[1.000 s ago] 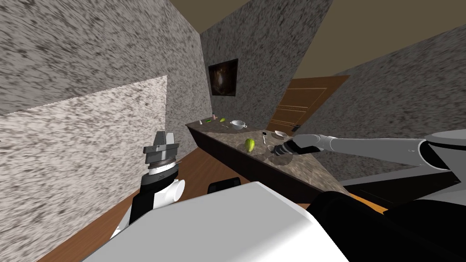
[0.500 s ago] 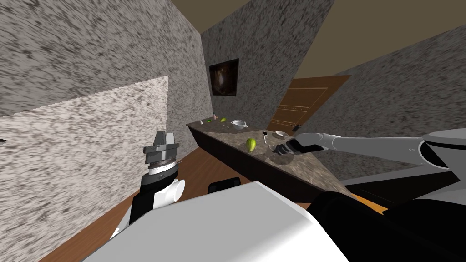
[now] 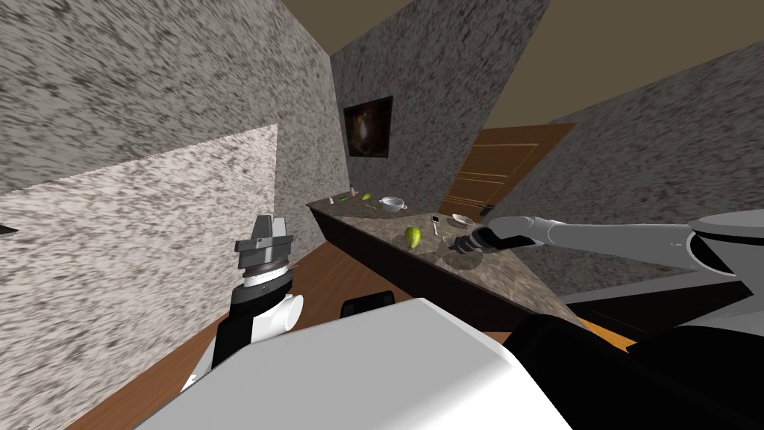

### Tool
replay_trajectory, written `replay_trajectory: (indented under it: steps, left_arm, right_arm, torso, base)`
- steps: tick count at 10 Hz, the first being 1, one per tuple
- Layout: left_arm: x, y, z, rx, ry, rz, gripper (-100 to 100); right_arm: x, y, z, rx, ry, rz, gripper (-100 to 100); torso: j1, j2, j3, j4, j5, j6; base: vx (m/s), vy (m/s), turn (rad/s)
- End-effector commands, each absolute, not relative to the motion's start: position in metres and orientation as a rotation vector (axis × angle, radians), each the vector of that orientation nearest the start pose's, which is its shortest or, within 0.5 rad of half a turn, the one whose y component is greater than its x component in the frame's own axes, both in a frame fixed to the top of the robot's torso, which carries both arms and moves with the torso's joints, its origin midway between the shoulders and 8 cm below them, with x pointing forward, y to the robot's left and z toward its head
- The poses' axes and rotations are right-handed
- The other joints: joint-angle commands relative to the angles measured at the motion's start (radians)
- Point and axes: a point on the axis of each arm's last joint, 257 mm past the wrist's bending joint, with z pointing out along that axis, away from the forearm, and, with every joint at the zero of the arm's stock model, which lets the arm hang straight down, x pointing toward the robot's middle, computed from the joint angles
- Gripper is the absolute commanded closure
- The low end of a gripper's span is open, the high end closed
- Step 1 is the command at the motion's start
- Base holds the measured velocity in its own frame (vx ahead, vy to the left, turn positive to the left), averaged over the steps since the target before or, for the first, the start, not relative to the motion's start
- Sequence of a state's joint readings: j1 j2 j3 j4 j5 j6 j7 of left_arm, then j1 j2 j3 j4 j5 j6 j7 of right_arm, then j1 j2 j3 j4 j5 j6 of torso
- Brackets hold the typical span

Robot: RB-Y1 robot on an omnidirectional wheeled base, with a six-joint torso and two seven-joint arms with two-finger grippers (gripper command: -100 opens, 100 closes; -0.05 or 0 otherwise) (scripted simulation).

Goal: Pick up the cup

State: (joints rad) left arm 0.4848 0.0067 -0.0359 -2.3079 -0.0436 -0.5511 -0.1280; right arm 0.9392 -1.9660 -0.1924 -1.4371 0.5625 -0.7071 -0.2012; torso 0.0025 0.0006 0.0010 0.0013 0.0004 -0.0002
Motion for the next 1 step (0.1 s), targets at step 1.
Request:
replay_trajectory:
  steps: [1]
  left_arm:
    - [0.3321,0.2566,0.0501,-0.509,0.604,-1.217,0]
  right_arm:
    - [0.3099,-0.5675,-0.2130,-0.866,2.616,0.010,0]
  torso:
    - [0.000,0.000,0.000,0.000,0.000,0.000]
  base:
    - [0.000,0.000,0.000]
